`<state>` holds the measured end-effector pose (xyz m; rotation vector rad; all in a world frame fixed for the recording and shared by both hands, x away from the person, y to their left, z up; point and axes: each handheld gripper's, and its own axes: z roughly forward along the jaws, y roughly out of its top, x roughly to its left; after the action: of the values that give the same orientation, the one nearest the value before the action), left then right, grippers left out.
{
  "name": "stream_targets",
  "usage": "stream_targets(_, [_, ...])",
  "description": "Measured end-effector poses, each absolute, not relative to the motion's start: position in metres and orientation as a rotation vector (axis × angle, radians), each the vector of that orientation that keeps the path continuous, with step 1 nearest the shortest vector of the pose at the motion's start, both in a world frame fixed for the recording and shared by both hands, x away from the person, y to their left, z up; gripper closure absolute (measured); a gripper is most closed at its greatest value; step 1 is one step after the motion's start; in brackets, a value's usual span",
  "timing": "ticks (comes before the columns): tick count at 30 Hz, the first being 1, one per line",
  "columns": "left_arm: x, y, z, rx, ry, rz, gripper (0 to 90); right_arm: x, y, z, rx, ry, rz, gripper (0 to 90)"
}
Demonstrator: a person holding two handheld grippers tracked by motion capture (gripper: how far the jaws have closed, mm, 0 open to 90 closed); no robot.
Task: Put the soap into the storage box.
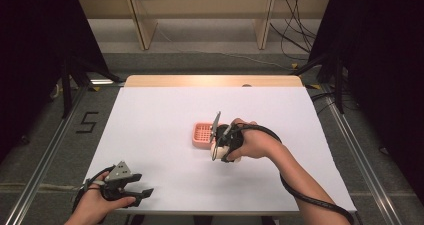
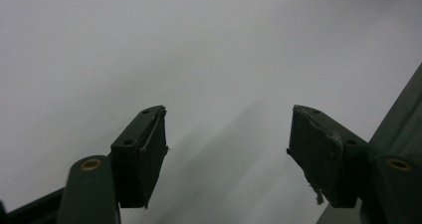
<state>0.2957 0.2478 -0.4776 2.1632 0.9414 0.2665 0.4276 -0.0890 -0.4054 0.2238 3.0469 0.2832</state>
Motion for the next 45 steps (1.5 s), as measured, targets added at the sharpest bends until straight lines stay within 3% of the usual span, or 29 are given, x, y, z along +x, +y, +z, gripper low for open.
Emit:
stream_targets(6, [0.296, 0.248, -0.478, 2.163, 0.940, 0.267, 30.8, 0.435, -0.089, -0.406, 0.111, 3.033, 0.315, 50.6])
stream_targets(21, [0.297, 0.248, -0.477, 2.179, 0.909, 0.286, 30.8, 0.438, -0.086, -0.400, 0.230, 3.029, 0.294, 50.6])
stream_targets(24, [0.297, 0.248, -0.477, 2.179, 0.908, 0.285, 30.8, 0.444, -0.086, -0.401, 0.113, 3.014, 0.330, 50.6])
stream_targets(26, [0.297, 0.248, -0.477, 2.178, 0.909, 0.286, 30.8, 0.438, -0.085, -0.398, 0.267, 3.027, 0.284, 50.6])
stream_targets(45, [0.297, 0.248, -0.477, 2.175, 0.914, 0.282, 30.8, 0.449, -0.084, -0.396, 0.262, 3.021, 0.284, 50.6])
